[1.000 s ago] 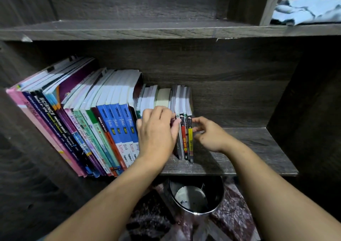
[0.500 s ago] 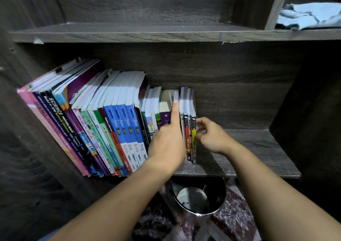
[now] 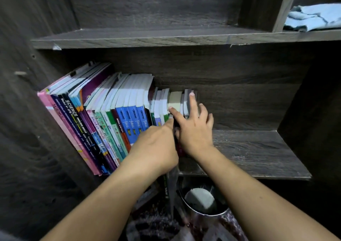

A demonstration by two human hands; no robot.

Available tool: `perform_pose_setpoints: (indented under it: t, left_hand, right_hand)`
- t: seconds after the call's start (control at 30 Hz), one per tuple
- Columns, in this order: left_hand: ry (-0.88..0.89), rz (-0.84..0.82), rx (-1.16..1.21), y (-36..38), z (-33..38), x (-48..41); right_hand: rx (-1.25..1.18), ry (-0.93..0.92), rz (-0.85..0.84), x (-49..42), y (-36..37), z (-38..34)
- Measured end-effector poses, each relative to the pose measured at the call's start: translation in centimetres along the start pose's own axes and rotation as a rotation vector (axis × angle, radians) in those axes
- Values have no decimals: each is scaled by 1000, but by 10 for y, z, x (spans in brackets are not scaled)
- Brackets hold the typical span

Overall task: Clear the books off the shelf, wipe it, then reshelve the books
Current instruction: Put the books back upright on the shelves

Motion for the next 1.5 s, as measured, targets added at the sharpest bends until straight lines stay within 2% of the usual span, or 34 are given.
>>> perform_pose_setpoints:
  t: [0.3,0.53,0.83,1.0,1.2,1.37,1.5]
  left_hand:
    - [6,59,-57,5,0,3]
    - [-31,144,-109,17,8,23]
    - [83,239,-61,22,10,41]
    - [58,266,-70,26,17,24]
    - [31,410,-113,43,10,-19]
    - [31,409,-123,44,3,-44]
    - [86,409,-377,34,0,-39]
  right_hand:
    - [63,86,196,-5,9,12]
    - [-103,113,261,-6,8,16]
    - [-115,250,200,-4,-11,41]
    - [-129,298,179,-3,-15,54]
    - [-141,335,145,-1,-18,57]
    - [-147,336,90,1,-20,49]
    - [-196,215,140,7,-20,43]
Point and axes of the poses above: each hand's wrist, its own x-axis away from the middle knuckle, its own y-axis out of the palm, z = x × y, the point moved 3 cm from there along -x, towards the middle knuckle
